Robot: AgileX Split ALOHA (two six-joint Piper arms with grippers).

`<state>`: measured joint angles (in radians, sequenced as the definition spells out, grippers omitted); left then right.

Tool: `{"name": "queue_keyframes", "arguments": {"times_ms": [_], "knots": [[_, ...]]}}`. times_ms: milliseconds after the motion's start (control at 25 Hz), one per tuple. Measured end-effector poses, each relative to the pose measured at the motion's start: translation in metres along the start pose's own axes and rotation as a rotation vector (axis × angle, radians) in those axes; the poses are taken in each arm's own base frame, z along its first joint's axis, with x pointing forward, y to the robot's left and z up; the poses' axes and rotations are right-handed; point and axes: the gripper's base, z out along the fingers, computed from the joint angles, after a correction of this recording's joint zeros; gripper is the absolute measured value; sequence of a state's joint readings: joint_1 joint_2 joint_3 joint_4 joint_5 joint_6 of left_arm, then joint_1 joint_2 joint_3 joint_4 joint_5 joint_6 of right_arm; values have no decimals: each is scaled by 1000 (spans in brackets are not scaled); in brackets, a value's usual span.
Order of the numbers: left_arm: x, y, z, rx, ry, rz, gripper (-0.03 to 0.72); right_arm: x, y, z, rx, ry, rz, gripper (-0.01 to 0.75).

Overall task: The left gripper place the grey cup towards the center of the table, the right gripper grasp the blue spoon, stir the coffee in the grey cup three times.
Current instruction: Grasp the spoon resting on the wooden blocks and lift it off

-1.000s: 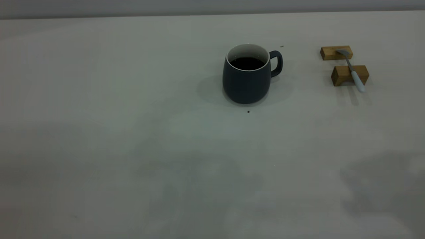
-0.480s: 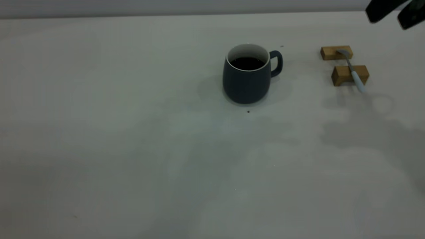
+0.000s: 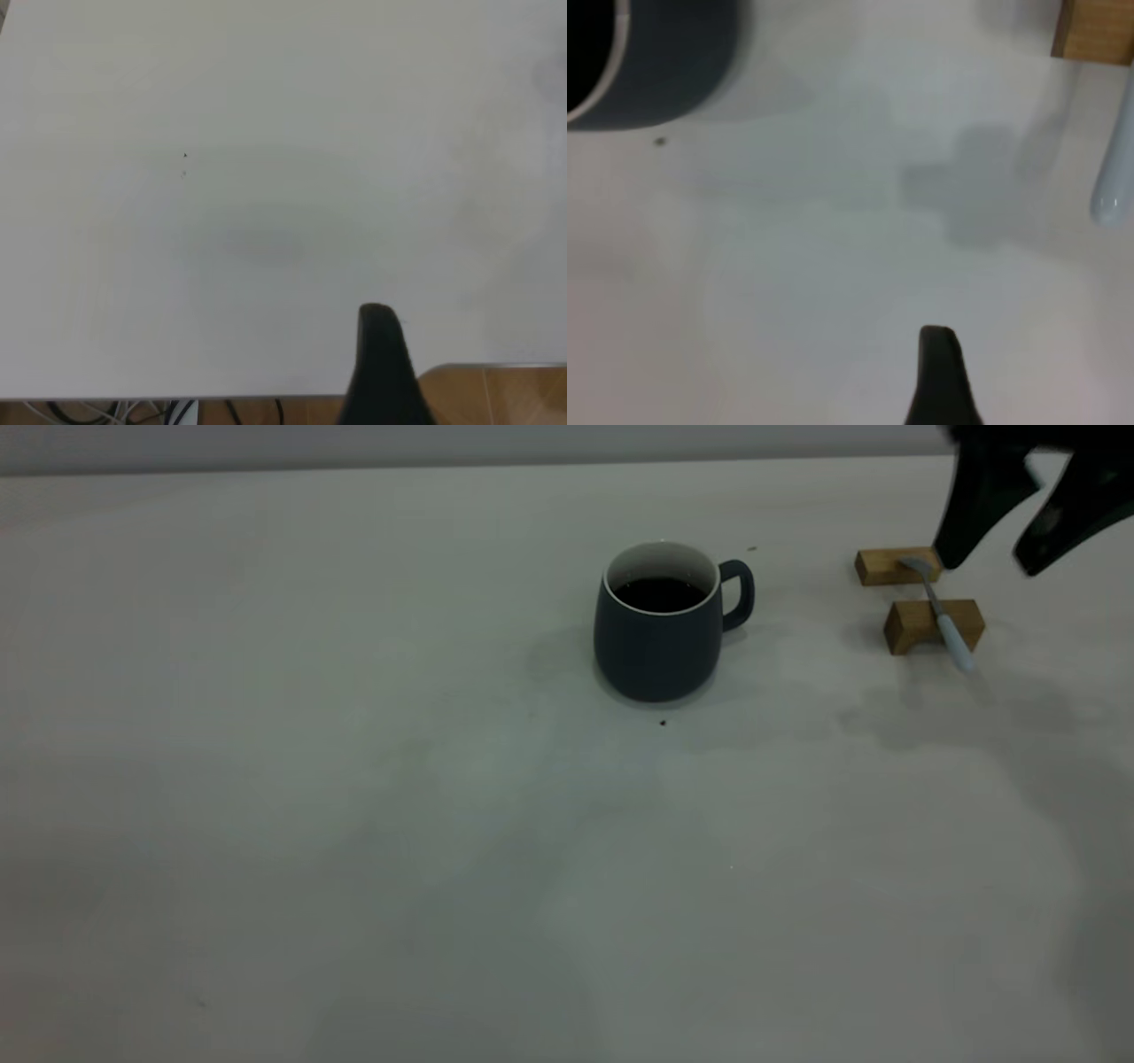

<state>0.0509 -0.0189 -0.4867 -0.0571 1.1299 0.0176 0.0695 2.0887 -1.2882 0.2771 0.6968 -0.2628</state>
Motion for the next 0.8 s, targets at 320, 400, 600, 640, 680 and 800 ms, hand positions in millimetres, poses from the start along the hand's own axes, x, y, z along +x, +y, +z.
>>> {"name": "queue_keyframes", "arguments": {"times_ms": [320, 400, 600, 640, 680, 800], "knots": [[0, 0, 0, 0, 0, 0, 585, -17, -10, 42, 110, 51, 5, 588], [0, 0, 0, 0, 0, 0, 585, -19, -11, 49, 113, 49, 6, 588], [0, 0, 0, 0, 0, 0, 585, -20, -15, 67, 122, 43, 0, 588], [0, 0, 0, 0, 0, 0, 585, -21, -16, 71, 123, 40, 0, 588], [0, 0, 0, 0, 0, 0, 585, -22, -17, 73, 124, 32, 0, 588], [0, 0, 0, 0, 0, 0, 585, -22, -18, 82, 127, 19, -1, 588]]}}
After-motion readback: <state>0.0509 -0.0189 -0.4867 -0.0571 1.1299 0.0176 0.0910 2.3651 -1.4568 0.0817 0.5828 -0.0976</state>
